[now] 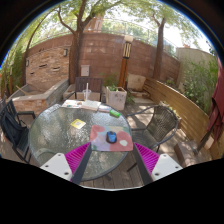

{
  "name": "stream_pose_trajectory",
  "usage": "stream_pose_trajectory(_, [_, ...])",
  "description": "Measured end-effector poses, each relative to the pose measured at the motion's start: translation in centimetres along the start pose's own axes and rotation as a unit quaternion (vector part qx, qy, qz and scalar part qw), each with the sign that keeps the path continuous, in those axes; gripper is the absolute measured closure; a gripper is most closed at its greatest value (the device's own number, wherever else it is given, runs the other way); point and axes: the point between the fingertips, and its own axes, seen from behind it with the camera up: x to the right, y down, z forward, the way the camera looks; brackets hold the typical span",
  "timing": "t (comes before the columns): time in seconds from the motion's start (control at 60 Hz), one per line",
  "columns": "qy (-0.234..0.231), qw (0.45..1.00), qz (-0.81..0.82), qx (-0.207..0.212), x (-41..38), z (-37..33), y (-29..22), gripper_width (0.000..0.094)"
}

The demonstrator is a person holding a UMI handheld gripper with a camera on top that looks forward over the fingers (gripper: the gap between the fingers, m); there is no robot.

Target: Arrange mouse

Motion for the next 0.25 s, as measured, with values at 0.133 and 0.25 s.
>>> stream_pose_trajectory(0.133, [0.001,1.0,-0.007,0.005,-0.3,-1.7,0.3,0.0088])
stream_pose_trajectory(0.25, [0.003,1.0,-0.01,0.002,-0.6,-2.1,0.8,0.009])
